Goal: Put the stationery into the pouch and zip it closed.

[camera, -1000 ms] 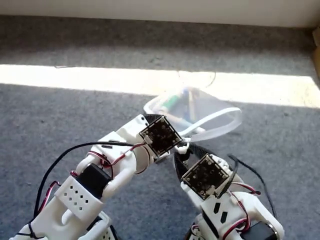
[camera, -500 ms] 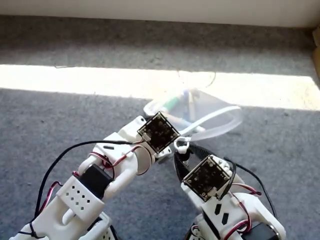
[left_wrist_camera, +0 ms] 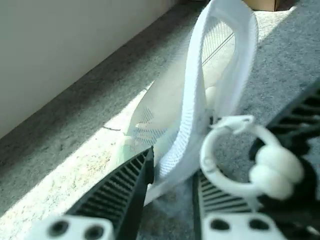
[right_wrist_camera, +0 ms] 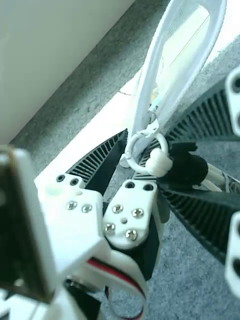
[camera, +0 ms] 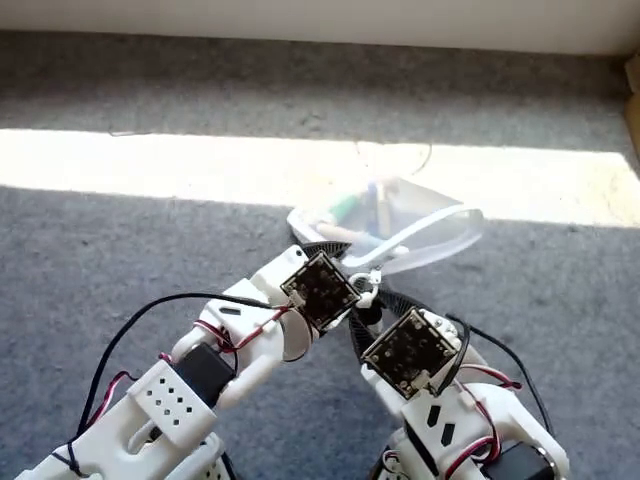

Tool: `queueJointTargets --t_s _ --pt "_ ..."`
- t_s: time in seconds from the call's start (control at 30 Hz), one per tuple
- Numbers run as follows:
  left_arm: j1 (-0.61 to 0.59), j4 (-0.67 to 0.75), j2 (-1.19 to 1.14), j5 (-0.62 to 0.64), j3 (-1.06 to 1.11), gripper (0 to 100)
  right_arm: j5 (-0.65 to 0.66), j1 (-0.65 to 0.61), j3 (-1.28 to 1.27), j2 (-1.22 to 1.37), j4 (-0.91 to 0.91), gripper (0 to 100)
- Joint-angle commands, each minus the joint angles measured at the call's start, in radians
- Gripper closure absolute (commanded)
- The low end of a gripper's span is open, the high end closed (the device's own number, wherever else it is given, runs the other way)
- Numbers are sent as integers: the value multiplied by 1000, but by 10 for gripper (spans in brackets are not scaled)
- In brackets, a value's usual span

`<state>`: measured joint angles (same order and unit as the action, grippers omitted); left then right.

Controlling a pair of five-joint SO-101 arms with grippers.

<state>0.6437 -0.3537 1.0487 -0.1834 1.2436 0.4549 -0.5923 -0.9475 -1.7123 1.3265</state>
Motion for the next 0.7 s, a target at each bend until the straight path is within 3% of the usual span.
queueJointTargets --t_s 0.0,0.2,0.37,0.67 --pt "13 40 15 8 -2 921 -11 -22 53 -10 2 992" --pt "7 38 15 6 -2 996 -11 -16 58 -10 2 992" --pt "7 37 15 6 -2 994 -11 -12 61 -12 -5 993" --pt "-73 35 15 6 -7 994 -60 170 53 -12 -124 993"
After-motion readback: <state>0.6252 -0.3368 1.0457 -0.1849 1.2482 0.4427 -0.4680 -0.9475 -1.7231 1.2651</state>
